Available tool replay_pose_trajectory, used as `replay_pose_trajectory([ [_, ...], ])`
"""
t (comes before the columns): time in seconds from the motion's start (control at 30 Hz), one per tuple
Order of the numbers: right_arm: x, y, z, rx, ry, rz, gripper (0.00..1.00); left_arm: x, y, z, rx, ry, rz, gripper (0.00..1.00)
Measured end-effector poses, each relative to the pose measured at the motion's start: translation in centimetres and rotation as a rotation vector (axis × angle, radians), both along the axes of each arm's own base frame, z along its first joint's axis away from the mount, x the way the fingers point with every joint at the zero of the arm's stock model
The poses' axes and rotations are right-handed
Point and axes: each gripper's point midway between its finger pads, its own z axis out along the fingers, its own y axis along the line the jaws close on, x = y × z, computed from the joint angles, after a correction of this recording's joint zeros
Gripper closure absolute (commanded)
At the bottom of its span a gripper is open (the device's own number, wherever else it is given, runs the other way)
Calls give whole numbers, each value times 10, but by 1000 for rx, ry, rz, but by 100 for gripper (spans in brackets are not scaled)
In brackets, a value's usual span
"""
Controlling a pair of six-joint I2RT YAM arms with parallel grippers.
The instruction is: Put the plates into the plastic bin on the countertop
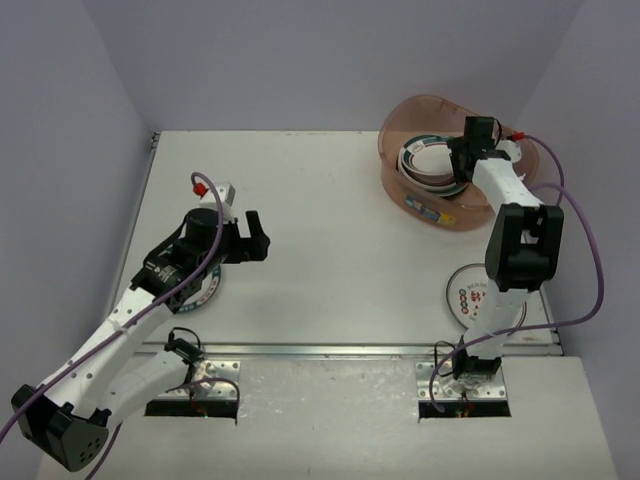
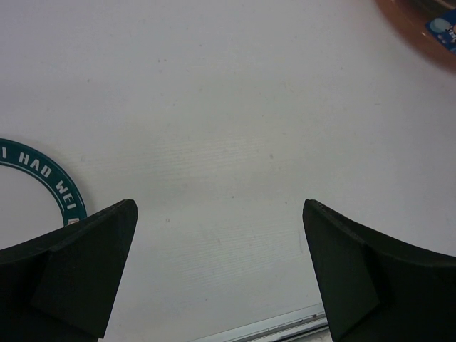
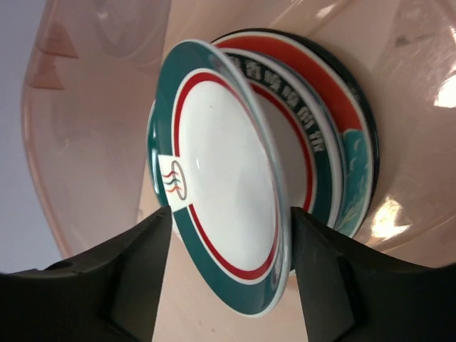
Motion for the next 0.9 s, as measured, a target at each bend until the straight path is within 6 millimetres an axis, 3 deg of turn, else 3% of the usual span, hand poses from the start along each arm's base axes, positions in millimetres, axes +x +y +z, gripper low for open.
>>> replay_pose_trajectory([
  [0.2, -8, 2, -11, -15, 72, 36, 1, 3, -3, -8, 17, 25, -16, 0],
  [0.33, -26, 5, -11, -27, 142, 79, 1, 3, -4, -10, 17, 33, -21, 0],
  [0.53, -42, 25, 14, -7, 156, 269, 1, 4, -29, -30, -42, 134, -93, 0],
  [0.63, -50, 41, 26, -10, 133, 398, 1, 3, -56, -37, -158, 179, -165, 0],
  [0.7, -68, 58, 41, -33, 107, 500, 1, 5, -81, -40, -263, 200, -220, 0],
  [0.83, -119, 97, 103, -113, -34, 728, 1, 6, -156, -57, -414, 279, -370, 0],
  [0.9, -153, 105, 137, -181, -126, 793, 1, 1, -200, -72, -462, 340, -448, 0],
])
